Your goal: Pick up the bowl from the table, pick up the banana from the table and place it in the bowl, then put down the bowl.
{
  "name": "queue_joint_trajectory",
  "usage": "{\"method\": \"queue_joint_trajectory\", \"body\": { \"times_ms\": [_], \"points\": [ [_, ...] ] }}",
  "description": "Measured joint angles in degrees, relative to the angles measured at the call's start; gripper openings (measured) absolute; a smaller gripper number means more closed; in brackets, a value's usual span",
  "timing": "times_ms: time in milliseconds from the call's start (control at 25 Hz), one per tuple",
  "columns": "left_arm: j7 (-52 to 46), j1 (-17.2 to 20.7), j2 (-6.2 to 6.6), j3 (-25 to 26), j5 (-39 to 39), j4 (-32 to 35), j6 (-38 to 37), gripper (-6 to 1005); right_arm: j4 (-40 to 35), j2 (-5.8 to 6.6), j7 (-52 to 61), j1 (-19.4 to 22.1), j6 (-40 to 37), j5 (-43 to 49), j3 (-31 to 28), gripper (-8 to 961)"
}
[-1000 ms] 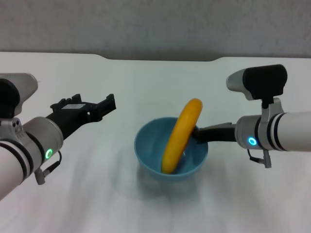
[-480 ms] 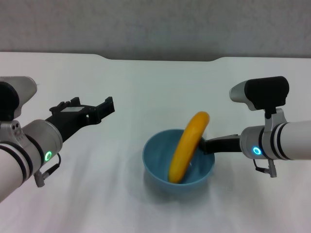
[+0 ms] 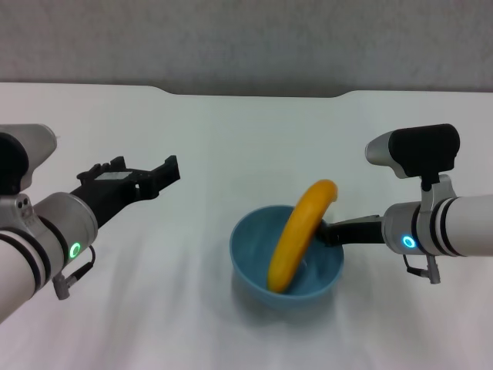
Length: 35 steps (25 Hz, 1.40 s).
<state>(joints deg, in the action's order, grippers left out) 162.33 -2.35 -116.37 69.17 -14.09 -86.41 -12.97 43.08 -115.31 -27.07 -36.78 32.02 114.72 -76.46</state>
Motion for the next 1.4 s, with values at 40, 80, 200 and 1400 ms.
{"method": "queue_joint_trajectory", "body": {
  "times_ms": [40, 80, 200, 1400],
  "points": [
    [0.0, 0.0, 0.00, 0.0, -0.1, 0.1, 0.0, 904, 0.2, 0.00, -0.2, 0.1, -0.1, 0.0, 0.0, 44],
    [0.0, 0.0, 0.00, 0.0, -0.1, 0.1, 0.1, 904, 0.5, 0.00, -0.5, 0.2, -0.1, -0.1, 0.0, 44],
    [0.0, 0.0, 0.00, 0.0, -0.1, 0.2, 0.1, 903, 1.8, 0.00, -1.0, 0.9, -0.2, -0.1, 0.0, 115],
    [0.0, 4.7, 0.05, 3.1, 0.0, -0.3, 3.4, 903, 32.5, 0.39, -1.2, 22.7, 4.8, 14.5, -7.6, 656]
  ]
}}
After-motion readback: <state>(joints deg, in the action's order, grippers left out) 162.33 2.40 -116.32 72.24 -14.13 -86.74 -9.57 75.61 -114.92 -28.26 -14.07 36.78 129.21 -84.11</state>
